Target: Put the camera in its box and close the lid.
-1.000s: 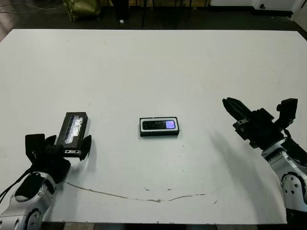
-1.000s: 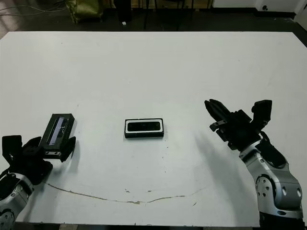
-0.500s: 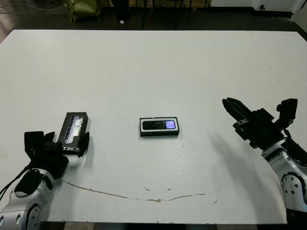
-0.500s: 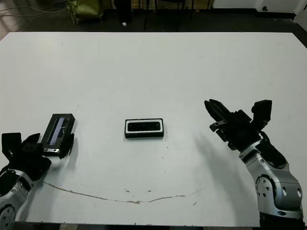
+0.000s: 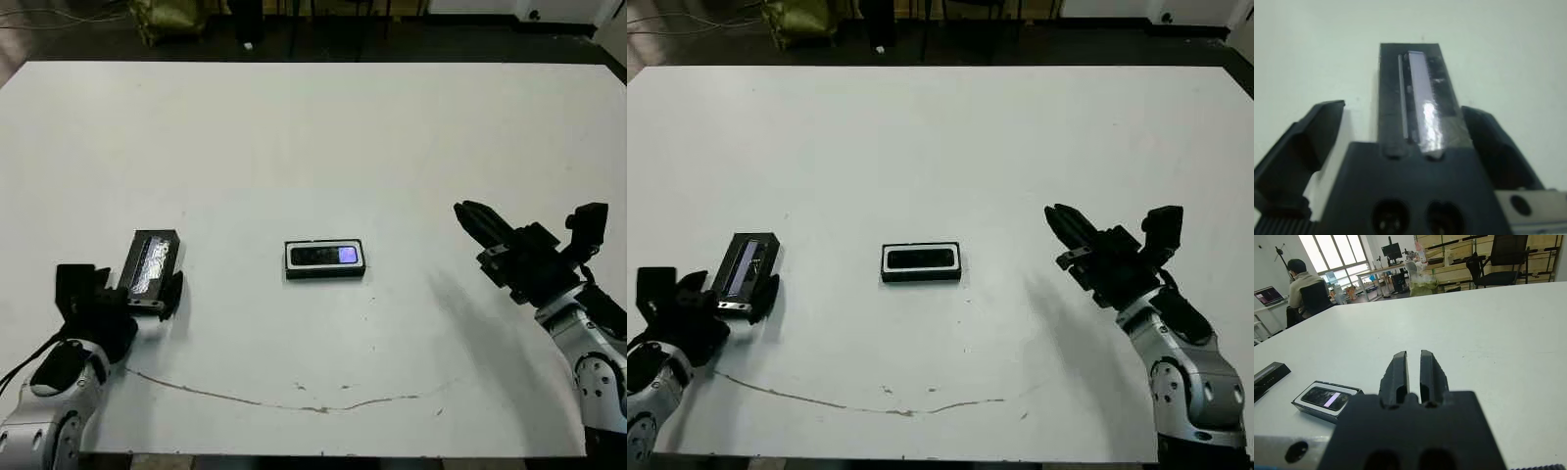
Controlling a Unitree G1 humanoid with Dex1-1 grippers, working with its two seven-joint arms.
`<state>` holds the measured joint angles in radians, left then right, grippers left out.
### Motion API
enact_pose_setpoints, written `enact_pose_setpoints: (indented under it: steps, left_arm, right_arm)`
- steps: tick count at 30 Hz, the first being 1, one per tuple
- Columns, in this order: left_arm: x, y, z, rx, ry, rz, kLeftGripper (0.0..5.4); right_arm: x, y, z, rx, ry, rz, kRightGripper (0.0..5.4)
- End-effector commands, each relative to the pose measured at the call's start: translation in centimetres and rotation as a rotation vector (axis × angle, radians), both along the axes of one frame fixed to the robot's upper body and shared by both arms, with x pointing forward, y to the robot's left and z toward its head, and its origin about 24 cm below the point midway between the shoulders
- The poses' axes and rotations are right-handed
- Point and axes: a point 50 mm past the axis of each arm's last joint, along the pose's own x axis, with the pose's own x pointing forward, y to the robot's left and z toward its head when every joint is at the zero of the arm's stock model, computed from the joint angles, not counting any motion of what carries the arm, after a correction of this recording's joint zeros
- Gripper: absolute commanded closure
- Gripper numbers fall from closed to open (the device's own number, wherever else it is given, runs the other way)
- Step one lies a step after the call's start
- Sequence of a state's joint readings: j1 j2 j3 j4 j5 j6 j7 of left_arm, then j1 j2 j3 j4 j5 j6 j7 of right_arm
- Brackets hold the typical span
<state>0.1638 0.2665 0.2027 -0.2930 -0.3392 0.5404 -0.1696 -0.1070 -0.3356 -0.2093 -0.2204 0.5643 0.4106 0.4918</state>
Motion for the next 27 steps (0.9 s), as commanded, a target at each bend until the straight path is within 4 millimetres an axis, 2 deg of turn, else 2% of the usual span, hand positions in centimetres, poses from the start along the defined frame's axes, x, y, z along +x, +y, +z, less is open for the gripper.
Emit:
enact_pose_setpoints:
  steps: [1,5,8,12,17,21,24,27]
  left_arm:
    - [-2.2,0.3,-3.6,-0.052,0.220,0.066,0.02]
    - [-2.3,0.3,-4.0,-0.098,0.238,0.139,0.02]
    - [-2.6,0.4,-4.0,-0.106,0.256,0.094,0.02]
    - [-2.6,0.7,-5.1,-0.167,0.307,0.111,0.02]
    - [-2.1,1.4,-5.5,-0.059,0.417,-0.142,0.02]
    - [-1.4,2.7,-6.1,0.071,0.397,-0.247,0.63]
    - [-1.0,2.5,-4.3,0.264,0.351,-0.315,1.37]
    - [-0.7,1.7,-2.6,0.310,0.364,-0.314,2.10]
  right_arm:
    - [-0.3,-0.4,-0.7,0.001,0.029,-0.015,5.40]
    - [-0.3,-0.4,-0.7,0.003,0.029,-0.018,5.40]
    - [-0.3,-0.4,-0.7,0.001,0.027,-0.019,5.40]
    - [-0.3,-0.4,-0.8,0.004,0.026,-0.016,5.40]
    - [-0.3,-0.4,-0.8,0.009,0.025,-0.016,5.40]
    - [-0.2,-0.5,-0.9,0.003,0.028,-0.019,5.40]
    - [-0.3,-0.5,-0.8,0.005,0.030,-0.023,5.40]
    - [-0.3,-0.4,-1.0,0.015,0.030,-0.017,5.40]
